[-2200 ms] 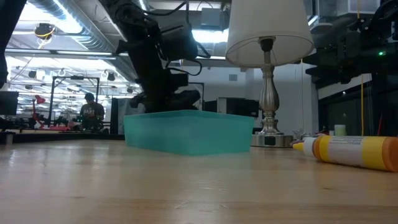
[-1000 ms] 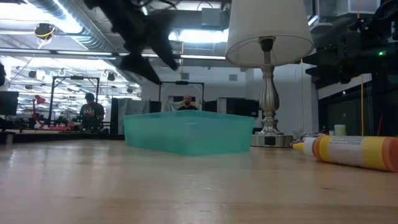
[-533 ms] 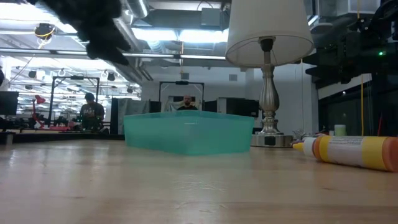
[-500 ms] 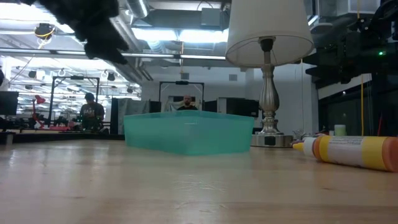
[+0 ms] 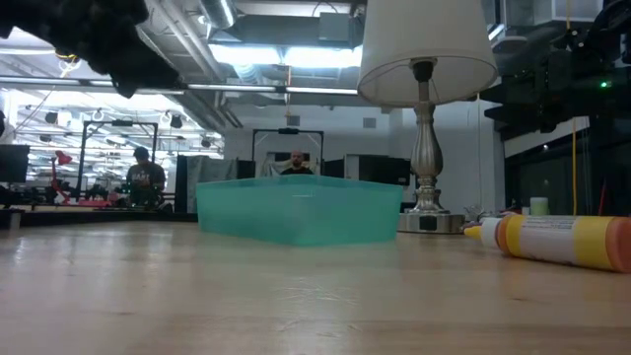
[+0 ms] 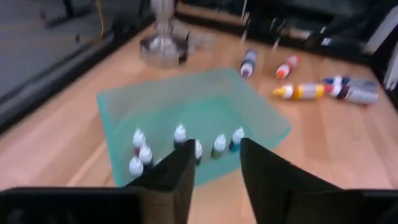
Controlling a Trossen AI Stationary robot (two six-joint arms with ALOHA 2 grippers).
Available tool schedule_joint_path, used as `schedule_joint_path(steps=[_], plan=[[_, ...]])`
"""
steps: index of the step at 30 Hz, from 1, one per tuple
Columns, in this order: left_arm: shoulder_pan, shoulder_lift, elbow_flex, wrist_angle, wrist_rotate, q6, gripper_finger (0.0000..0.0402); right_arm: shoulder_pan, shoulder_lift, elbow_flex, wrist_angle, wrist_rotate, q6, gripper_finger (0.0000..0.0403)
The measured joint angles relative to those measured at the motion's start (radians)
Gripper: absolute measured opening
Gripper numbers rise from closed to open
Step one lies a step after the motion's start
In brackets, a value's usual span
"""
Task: Pick & Place food coloring
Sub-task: Put the large purple food coloring bottle into the green bin
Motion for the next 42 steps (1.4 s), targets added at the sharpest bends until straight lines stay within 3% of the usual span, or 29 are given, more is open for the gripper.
schedule_joint_path(steps=[3, 7, 12, 23, 33, 42], plan=[[0.001, -0.068, -0.059, 0.115, 0.046, 0.061, 0.0086, 0.000, 0.000, 0.000, 0.000, 0.000, 0.000, 0.0397], [0.001, -0.141, -0.147, 0.282, 0.186, 0.134, 0.0045, 0.000, 0.000, 0.000, 0.000, 0.000, 0.000, 0.0397], [0.003, -0.208, -0.224, 0.315, 0.196, 0.139, 0.0006, 0.000, 0.000, 0.000, 0.000, 0.000, 0.000, 0.0397], [0.003, -0.384, -0.325, 0.359, 0.137, 0.214, 0.0003, 0.000, 0.000, 0.000, 0.000, 0.000, 0.000, 0.0397], [0.064, -0.438, -0.404, 0.431, 0.011, 0.270, 0.0002, 0.000, 0.000, 0.000, 0.000, 0.000, 0.000, 0.0397], [0.107, -0.480, -0.415, 0.378, 0.026, 0.242, 0.0006, 0.000, 0.000, 0.000, 0.000, 0.000, 0.000, 0.0397]])
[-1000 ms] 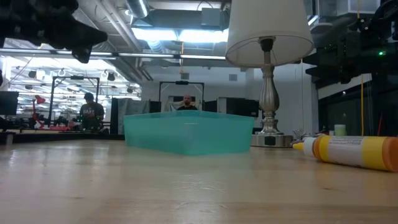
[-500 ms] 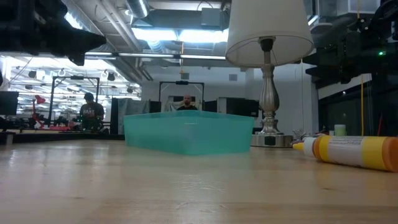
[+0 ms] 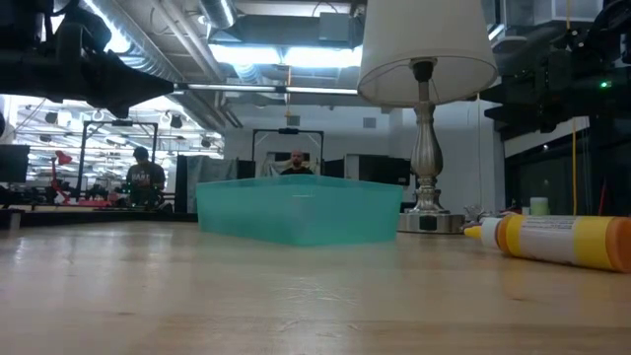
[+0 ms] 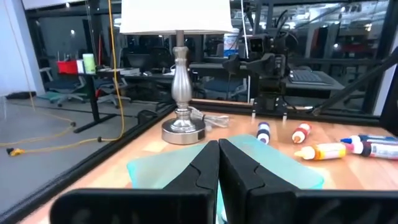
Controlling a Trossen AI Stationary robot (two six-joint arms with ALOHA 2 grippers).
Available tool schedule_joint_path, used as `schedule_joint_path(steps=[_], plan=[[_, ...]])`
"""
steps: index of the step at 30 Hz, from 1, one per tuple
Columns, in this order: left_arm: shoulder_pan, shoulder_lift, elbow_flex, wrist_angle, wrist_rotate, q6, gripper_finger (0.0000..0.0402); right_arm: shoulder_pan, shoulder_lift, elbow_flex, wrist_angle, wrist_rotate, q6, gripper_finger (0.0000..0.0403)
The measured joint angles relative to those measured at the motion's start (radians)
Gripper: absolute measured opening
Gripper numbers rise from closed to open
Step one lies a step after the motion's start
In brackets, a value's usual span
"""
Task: Pick & Place food coloring
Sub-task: Put the large purple food coloring bottle into the green bin
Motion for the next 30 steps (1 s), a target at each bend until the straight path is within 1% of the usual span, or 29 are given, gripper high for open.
schedule_joint_path(steps=[7, 18, 30], plan=[[0.000, 0.000, 0.000, 0.000, 0.000, -0.006, 0.0012, 0.000, 0.000, 0.000, 0.000, 0.000, 0.000, 0.0397], [0.000, 0.000, 0.000, -0.001, 0.000, -0.007, 0.0004, 0.000, 0.000, 0.000, 0.000, 0.000, 0.000, 0.0397], [0.000, 0.000, 0.000, -0.001, 0.000, -0.007, 0.0015, 0.000, 0.000, 0.000, 0.000, 0.000, 0.000, 0.0397]])
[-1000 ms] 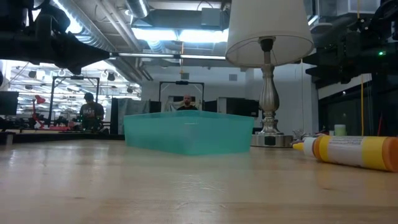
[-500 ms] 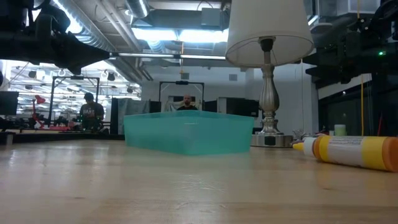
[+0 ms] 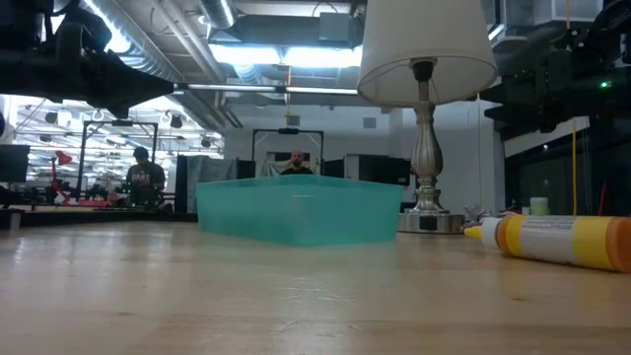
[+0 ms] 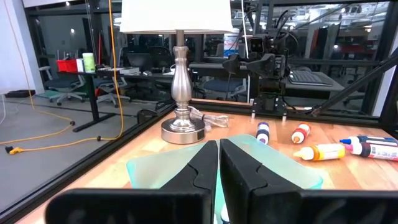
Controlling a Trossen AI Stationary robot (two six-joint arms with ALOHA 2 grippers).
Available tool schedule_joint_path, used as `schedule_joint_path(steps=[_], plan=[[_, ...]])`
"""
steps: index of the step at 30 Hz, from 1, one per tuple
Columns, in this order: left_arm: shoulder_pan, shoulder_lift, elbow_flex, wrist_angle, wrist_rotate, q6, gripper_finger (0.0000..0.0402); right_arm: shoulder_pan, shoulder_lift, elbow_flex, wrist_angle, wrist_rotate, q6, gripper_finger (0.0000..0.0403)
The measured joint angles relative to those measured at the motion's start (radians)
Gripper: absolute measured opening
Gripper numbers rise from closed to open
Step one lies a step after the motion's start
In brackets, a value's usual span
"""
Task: Pick & Place food coloring
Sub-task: Put the large purple food coloring bottle into the green bin
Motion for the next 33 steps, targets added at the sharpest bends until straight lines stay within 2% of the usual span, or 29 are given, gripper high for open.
schedule_joint_path(steps=[18, 23, 26, 29, 33], plan=[[0.000, 0.000, 0.000, 0.000, 0.000, 0.000, 0.0013, 0.000, 0.000, 0.000, 0.003, 0.001, 0.021, 0.0397], [0.000, 0.000, 0.000, 0.000, 0.000, 0.000, 0.0010, 0.000, 0.000, 0.000, 0.003, 0.001, 0.071, 0.0397], [0.000, 0.000, 0.000, 0.000, 0.000, 0.000, 0.0006, 0.000, 0.000, 0.002, 0.032, -0.002, 0.154, 0.0397], [0.000, 0.000, 0.000, 0.000, 0.000, 0.000, 0.0004, 0.000, 0.001, 0.038, -0.012, -0.046, 0.217, 0.0397], [0.000, 0.000, 0.000, 0.000, 0.000, 0.000, 0.0007, 0.001, 0.018, 0.122, -0.176, -0.109, 0.248, 0.0397]])
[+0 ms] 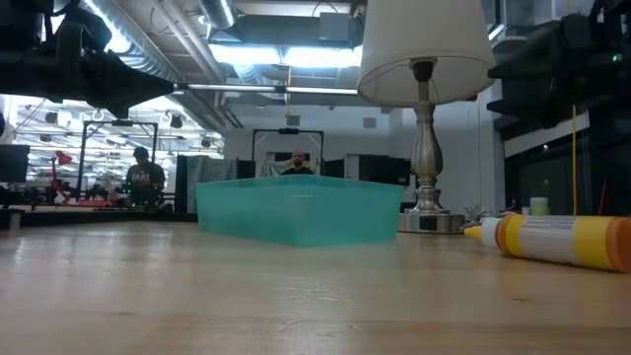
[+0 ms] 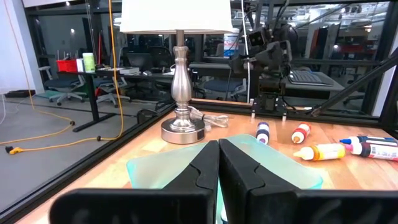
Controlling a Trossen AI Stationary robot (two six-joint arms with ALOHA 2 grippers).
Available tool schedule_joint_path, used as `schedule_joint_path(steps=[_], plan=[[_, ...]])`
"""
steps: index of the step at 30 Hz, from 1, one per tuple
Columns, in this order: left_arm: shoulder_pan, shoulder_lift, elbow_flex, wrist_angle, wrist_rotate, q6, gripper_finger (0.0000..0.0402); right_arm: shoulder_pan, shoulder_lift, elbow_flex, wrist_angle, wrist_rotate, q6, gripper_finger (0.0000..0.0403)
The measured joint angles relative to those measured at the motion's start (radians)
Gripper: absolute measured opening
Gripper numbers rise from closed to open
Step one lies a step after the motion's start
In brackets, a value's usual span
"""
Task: Pick & Place food coloring
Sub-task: Put the large purple food coloring bottle into the green bin
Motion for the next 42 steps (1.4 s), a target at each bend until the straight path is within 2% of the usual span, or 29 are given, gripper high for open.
schedule_joint_path(steps=[5, 10, 20, 23, 28, 37, 42], plan=[[0.000, 0.000, 0.000, 0.000, 0.000, 0.000, 0.0014, 0.000, 0.087, 0.139, -0.173, -0.014, 0.091, 0.0397], [0.000, 0.000, 0.000, 0.000, 0.000, 0.000, 0.0015, 0.000, 0.236, 0.263, -0.236, -0.056, 0.203, 0.0397], [0.000, 0.000, 0.000, 0.000, 0.000, 0.000, 0.0006, 0.001, 0.497, 0.382, -0.253, -0.432, 0.412, 0.0397], [0.000, 0.000, 0.000, 0.000, 0.000, 0.000, 0.0008, 0.008, 0.558, 0.399, -0.314, -0.492, 0.466, 0.0397], [0.000, 0.000, 0.000, 0.000, 0.000, 0.000, 0.0014, 0.056, 0.626, 0.409, -0.360, -0.504, 0.519, 0.0397], [0.000, 0.000, 0.000, 0.000, 0.000, 0.000, 0.0014, 0.184, 0.755, 0.414, -0.333, -0.504, 0.632, 0.0397], [0.000, 0.000, 0.000, 0.000, 0.000, 0.000, 0.0009, 0.244, 0.880, 0.498, -0.336, -0.476, 0.629, 0.0397]])
